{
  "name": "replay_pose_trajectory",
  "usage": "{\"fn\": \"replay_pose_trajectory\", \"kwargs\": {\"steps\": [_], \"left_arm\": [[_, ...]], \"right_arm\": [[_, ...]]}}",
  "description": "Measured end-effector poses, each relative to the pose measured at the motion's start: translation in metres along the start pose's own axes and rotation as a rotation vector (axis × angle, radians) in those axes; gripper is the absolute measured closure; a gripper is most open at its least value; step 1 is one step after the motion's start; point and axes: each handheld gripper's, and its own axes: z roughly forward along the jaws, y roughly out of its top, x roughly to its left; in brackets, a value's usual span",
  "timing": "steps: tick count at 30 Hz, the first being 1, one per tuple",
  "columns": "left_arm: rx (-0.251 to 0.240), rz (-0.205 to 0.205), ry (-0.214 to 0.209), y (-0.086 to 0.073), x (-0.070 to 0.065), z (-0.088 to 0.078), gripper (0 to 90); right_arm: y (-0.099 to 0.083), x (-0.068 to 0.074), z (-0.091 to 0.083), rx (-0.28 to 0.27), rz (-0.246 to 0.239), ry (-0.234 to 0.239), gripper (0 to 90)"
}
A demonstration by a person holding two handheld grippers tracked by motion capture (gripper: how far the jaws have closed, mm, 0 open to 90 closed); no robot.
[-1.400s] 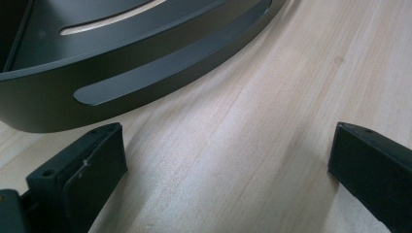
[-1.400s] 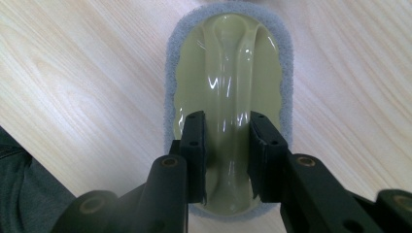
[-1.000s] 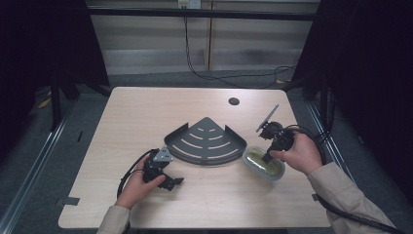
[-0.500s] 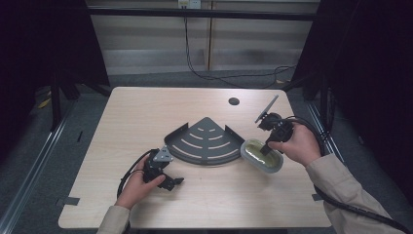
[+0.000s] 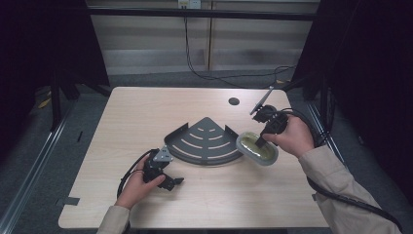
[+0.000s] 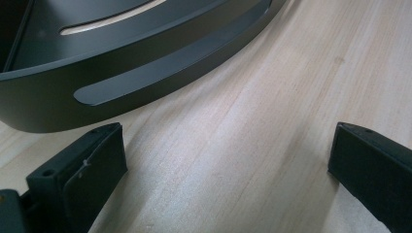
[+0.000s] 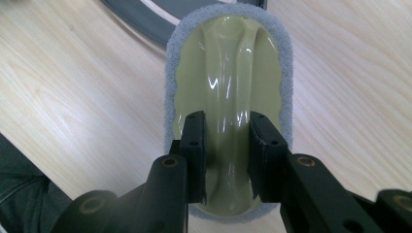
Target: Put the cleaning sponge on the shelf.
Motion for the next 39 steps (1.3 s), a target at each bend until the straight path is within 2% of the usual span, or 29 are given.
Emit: {"fn": "replay_pose_trajectory", "kwargs": {"steps": [17, 23, 39], "left_arm": [[0.0, 0.0, 0.0, 0.0, 0.0, 0.0, 0.0], [0.0, 0.001, 0.0, 0.0, 0.0, 0.0, 0.0], [0.0, 0.001, -0.001, 0.0, 0.0, 0.0, 0.0]], "right_arm": [[0.03, 0.0, 0.001, -0.009, 0.007, -0.018, 70.8], [0.037, -0.002, 0.003, -0.021, 0.025, -0.009, 70.8], [0.056, -0.006, 0.006, -0.027, 0.05, -0.02, 70.8]]}}
